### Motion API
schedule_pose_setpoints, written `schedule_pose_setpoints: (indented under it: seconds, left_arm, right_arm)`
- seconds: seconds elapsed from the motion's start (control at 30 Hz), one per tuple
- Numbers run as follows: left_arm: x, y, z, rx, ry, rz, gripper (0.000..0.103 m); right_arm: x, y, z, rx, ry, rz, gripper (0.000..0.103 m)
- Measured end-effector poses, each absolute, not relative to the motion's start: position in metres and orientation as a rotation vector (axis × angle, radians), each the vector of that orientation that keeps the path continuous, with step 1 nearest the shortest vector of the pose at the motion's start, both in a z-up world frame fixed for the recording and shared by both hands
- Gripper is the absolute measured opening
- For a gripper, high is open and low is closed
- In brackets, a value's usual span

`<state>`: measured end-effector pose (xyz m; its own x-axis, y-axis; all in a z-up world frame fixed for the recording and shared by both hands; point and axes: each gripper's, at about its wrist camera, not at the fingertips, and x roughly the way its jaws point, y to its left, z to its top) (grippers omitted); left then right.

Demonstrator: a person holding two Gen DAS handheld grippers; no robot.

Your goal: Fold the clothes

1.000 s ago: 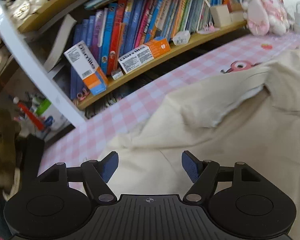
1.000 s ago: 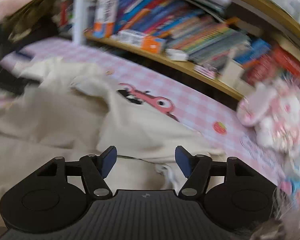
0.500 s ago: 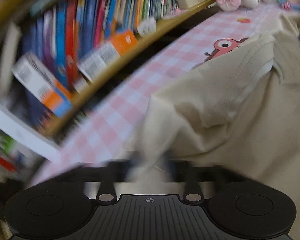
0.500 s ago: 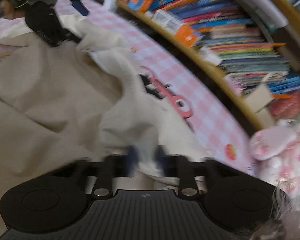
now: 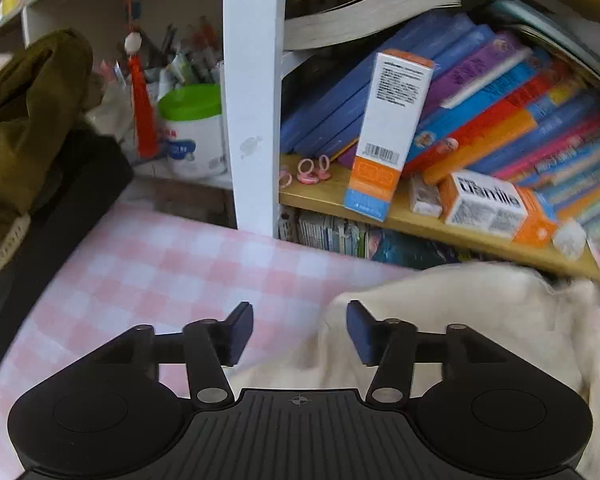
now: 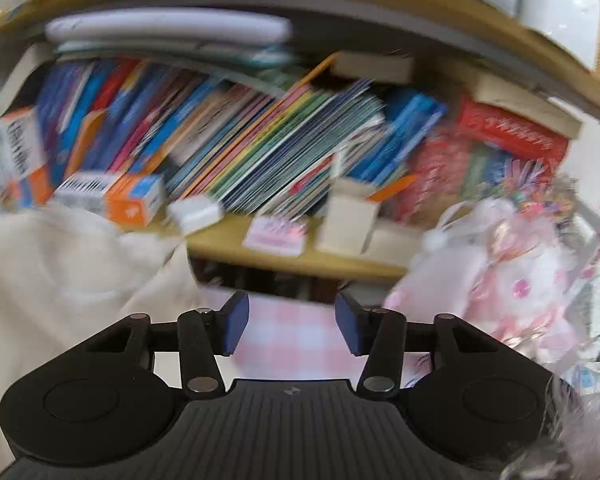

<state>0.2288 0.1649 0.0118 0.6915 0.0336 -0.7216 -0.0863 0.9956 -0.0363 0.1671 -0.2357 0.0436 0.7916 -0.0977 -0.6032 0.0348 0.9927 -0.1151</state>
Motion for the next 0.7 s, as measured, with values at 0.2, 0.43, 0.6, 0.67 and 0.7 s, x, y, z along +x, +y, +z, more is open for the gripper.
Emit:
schedule_pose_setpoints:
  seconds: [0.2,0.43,0.6,0.67,0.7]
  left_arm:
    - [0.169,0.174,-0.001,0.086,0.826,0.055,0.069]
    - [0.089,0.176,-0.004,0.011,0.861,0.051,0.072]
    - [0.049,0.156,-0.007,0.01,0.891,0.041,0.075]
    - [0.038,0.144,-0.009,0.049,0.895,0.022,0.075]
    - [0.034,0.137,-0.01,0.077,0.9,0.016,0.075]
  right_arm:
    - [0.121,-0.221,0.001,-0.176,0.768,0.049,0.056]
    - [0.069,-0.229,-0.031,-0.071,0.866,0.032,0.056]
    - [0.046,-0.242,-0.032,0.033,0.861,-0.011,0.056]
    - [0.041,-0.244,-0.033,0.033,0.861,-0.019,0.056]
    - [0.041,-0.245,-0.033,0.033,0.859,-0.024,0.056]
